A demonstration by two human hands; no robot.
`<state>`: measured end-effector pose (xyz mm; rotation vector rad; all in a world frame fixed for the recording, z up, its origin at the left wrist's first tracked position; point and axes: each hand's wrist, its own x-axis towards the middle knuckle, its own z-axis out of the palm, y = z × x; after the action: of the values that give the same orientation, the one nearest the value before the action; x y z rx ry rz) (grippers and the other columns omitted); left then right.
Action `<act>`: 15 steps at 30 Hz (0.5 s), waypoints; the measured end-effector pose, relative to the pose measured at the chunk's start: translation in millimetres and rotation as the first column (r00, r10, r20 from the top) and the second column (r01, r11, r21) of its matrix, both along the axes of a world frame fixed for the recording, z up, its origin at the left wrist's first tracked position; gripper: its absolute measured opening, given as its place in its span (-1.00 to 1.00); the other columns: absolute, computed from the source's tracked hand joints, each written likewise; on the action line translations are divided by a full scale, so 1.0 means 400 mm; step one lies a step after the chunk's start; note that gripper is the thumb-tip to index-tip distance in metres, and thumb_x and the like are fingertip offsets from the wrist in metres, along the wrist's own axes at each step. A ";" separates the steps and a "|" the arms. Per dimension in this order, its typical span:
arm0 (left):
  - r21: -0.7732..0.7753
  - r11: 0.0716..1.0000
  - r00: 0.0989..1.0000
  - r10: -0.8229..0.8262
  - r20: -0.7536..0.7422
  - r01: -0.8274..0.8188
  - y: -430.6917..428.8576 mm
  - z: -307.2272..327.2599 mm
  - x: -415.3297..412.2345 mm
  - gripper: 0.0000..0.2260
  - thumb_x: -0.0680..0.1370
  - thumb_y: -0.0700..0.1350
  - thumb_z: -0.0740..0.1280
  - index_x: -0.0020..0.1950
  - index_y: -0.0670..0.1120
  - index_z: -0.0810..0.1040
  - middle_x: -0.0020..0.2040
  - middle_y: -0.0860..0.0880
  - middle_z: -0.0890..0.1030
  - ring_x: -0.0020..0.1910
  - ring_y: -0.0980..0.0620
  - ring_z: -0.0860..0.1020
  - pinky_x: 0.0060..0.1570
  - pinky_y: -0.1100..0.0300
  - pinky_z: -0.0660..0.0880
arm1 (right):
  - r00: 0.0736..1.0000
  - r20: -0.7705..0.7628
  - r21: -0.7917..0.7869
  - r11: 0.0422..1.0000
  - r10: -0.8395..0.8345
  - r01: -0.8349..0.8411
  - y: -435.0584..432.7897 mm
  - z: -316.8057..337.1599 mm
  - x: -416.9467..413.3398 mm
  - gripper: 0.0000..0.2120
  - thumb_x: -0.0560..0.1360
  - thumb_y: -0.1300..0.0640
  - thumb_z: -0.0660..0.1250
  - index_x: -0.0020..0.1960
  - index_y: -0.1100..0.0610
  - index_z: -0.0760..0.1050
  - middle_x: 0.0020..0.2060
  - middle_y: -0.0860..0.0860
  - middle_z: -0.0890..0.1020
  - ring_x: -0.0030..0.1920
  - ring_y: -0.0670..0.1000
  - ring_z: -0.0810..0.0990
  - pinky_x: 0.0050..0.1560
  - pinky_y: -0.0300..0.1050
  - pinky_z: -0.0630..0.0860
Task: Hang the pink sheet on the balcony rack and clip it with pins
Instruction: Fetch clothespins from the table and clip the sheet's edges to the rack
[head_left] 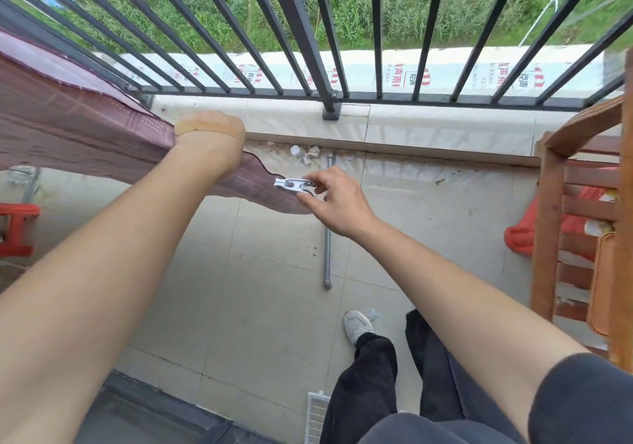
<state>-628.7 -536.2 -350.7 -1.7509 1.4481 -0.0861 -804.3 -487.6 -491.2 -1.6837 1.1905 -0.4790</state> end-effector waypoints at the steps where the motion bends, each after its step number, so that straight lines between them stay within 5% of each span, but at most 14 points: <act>1: -0.028 1.000 1.000 0.012 -0.022 -0.013 -0.005 -0.002 0.005 -0.75 0.43 -0.29 0.32 0.09 -0.16 0.58 0.02 -0.16 0.59 0.02 -0.22 0.57 -0.19 0.07 0.37 | 1.000 -0.004 -0.007 1.000 0.003 -0.003 -0.001 -0.001 -0.003 -0.69 0.49 -0.08 0.40 0.19 -0.03 0.60 -0.04 -0.03 0.55 -0.02 -0.06 0.57 0.09 -0.19 0.45; 7: 0.009 0.999 0.985 -0.031 -0.168 0.033 0.000 0.013 0.031 -0.85 0.35 -0.15 0.41 -0.13 0.04 0.66 -0.16 -0.04 0.58 -0.21 -0.15 0.54 -0.29 0.17 0.45 | 1.000 0.002 -0.010 1.000 0.007 -0.007 -0.010 -0.004 0.005 -0.68 0.47 -0.07 0.44 0.19 0.01 0.62 -0.08 -0.04 0.52 0.00 -0.03 0.57 0.12 -0.16 0.46; 10: 0.025 0.998 0.975 -0.048 -0.219 0.055 0.002 0.020 0.043 -0.89 0.35 -0.10 0.43 -0.29 0.13 0.61 -0.28 0.09 0.48 -0.21 -0.10 0.51 -0.44 0.28 0.25 | 0.999 0.036 -0.011 1.000 0.017 -0.017 -0.011 -0.001 0.022 -0.68 0.46 -0.02 0.47 0.19 0.03 0.62 -0.05 0.00 0.57 0.01 -0.01 0.58 0.16 -0.05 0.50; 15: 0.041 0.988 0.967 -0.136 -0.217 0.148 0.007 0.018 0.047 -0.93 0.39 -0.07 0.38 -0.21 0.10 0.62 -0.27 0.04 0.52 -0.24 -0.12 0.52 -0.35 0.21 0.35 | 0.996 0.050 -0.069 0.995 0.072 -0.069 -0.022 0.001 0.036 -0.71 0.49 0.05 0.47 0.18 0.09 0.66 -0.06 0.08 0.61 -0.03 0.08 0.60 0.08 0.01 0.52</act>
<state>-609.9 -533.6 -343.7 -1.6477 1.7147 0.0707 -789.8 -496.2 -490.6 -1.7536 1.0843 -0.5209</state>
